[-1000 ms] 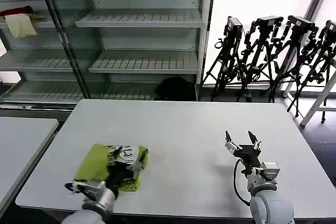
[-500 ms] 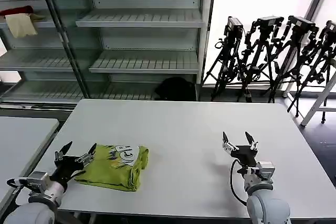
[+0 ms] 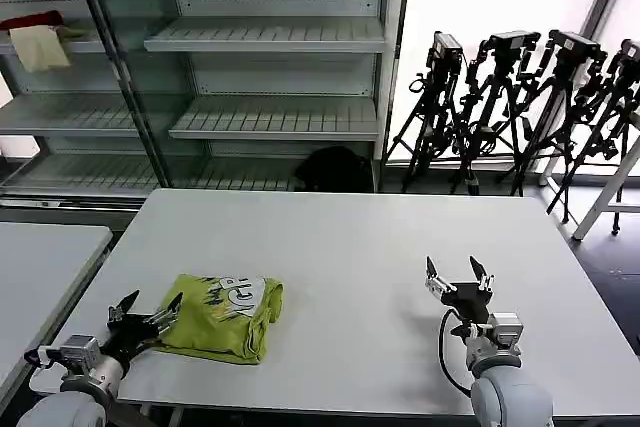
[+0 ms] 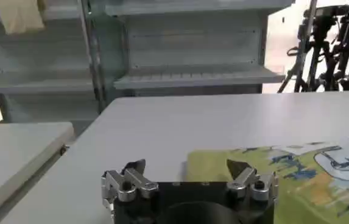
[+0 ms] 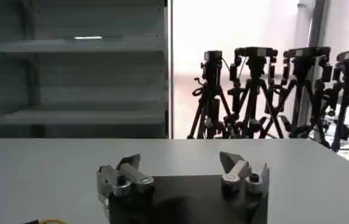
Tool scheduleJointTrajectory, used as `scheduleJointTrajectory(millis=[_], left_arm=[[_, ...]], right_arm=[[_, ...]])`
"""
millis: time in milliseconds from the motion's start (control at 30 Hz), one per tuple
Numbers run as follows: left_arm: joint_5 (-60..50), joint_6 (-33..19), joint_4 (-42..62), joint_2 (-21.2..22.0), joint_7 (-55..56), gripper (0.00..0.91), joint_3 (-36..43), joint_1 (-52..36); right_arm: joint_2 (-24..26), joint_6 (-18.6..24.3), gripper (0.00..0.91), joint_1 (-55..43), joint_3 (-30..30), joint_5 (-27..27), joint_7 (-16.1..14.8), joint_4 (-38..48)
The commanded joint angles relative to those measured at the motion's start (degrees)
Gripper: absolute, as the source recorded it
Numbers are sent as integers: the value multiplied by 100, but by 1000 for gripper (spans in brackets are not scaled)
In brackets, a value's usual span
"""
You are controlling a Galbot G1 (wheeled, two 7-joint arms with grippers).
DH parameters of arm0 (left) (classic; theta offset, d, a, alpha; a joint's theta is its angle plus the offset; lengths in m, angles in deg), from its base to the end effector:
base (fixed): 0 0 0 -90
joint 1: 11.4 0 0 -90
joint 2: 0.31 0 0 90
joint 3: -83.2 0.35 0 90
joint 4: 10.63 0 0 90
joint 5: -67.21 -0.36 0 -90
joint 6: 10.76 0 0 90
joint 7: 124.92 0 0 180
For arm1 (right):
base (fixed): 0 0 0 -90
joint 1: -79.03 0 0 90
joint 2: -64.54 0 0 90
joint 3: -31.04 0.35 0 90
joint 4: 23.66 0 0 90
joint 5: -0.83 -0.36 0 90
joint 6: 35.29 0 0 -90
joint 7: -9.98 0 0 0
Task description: Fold and organize the clothes.
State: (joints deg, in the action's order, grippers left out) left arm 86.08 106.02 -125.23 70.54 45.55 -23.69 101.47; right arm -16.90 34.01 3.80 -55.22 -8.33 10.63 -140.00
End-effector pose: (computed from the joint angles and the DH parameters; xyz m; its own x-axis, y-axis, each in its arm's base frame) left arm 0.2272 0.1555 -0.2672 -0.9316 0.0207 0.3629 0.0325 0.9991 0.0266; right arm 0.2641 -0.0491 -0.2610 -0.9880 0.0047 0.1545 0.0037 1.0000 -0.0062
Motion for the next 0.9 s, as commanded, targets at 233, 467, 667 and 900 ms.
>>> scheduleJointTrajectory(millis=[233,467,667,900], left_arm=[[219,245,382,65,25,887,111,-45],[1245,625,346,70,165,423,59,4],[1463,628,292,125,163,20,81,58],[1604,630,242,147,118,20,92,86]], right_arm=[[-6,1,907,-1,-17,83,26,26],[-14,-4,907,1,-34,128,22,6],[-16,4,907,11,-40,130,20,-19],[-25,5,907,9,-34,129,31,-29]])
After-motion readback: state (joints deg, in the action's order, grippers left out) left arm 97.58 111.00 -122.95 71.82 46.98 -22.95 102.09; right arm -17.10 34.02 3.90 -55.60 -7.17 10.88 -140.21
